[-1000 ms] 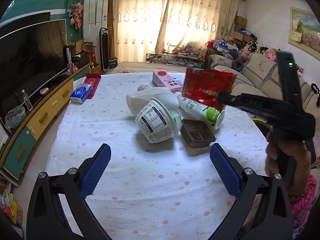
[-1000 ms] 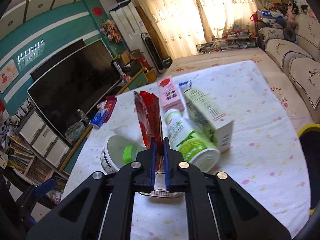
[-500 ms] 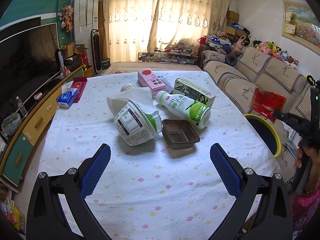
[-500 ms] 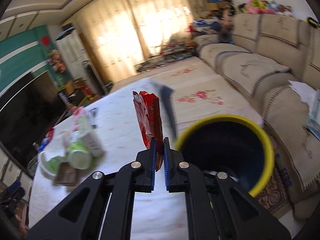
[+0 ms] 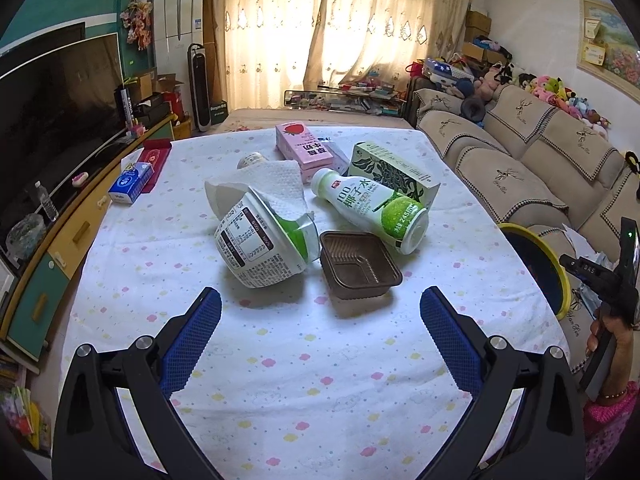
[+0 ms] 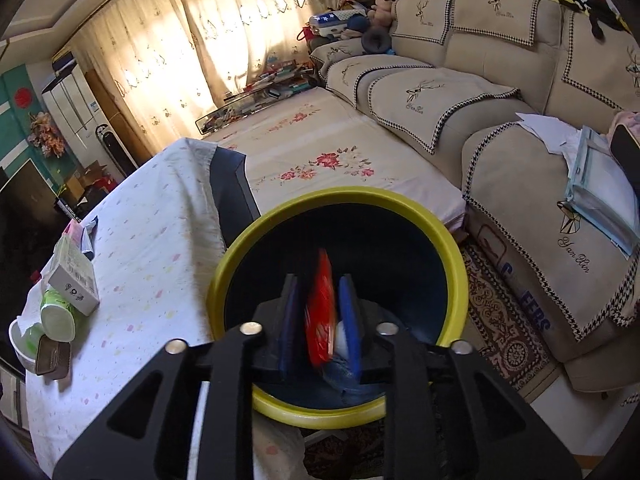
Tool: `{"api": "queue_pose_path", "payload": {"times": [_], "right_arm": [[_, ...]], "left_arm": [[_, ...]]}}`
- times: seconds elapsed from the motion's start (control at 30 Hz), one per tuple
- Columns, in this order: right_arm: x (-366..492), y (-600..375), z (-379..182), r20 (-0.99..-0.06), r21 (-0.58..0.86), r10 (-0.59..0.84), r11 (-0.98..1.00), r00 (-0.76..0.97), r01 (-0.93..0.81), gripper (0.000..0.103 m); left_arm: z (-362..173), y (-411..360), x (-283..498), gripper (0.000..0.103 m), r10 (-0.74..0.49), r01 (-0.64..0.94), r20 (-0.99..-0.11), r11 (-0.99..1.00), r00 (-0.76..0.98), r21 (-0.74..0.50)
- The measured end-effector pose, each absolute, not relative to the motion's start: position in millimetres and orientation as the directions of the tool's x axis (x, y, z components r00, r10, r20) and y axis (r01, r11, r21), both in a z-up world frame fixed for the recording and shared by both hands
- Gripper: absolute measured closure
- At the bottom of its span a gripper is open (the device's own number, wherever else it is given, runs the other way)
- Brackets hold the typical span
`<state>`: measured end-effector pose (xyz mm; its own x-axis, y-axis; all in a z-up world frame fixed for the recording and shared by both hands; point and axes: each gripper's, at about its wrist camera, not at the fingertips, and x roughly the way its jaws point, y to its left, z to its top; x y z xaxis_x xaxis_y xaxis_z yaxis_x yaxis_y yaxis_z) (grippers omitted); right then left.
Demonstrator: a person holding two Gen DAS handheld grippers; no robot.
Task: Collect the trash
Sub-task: 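Carry the red snack bag into the yellow bin and open the right gripper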
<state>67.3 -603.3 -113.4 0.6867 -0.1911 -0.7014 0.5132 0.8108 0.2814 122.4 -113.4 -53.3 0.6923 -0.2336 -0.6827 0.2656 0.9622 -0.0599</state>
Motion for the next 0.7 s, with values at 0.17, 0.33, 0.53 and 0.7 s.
{"api": "queue_pose_path", "payload": {"times": [0.17,0.33,0.53,0.7], "right_arm": [[67,-602,-113,-0.698,0.286,-0.188,0.811,0.691,0.51,0.078],[73,-597,-116,-0.707,0.284,-0.173,0.818,0.686,0.5,0.078],[79,-592,-120,-0.716,0.285,-0.156,0.824,0.68,0.489,0.078],[83,-590,-122,-0.722,0.282,-0.149,0.828,0.676,0.484,0.078]], "left_arm": [[-61,-106,139,0.005,-0.19,0.204,-0.706,0.977,0.682,-0.065],[-71,-93,162,0.005,-0.158,0.129,-0.732,0.987,0.662,-0.096],[-79,-86,190,0.005,-0.123,0.06,-0.746,0.992,0.654,-0.111],[-86,-76,211,0.005,-0.134,0.026,-0.769,0.988,0.625,-0.151]]}}
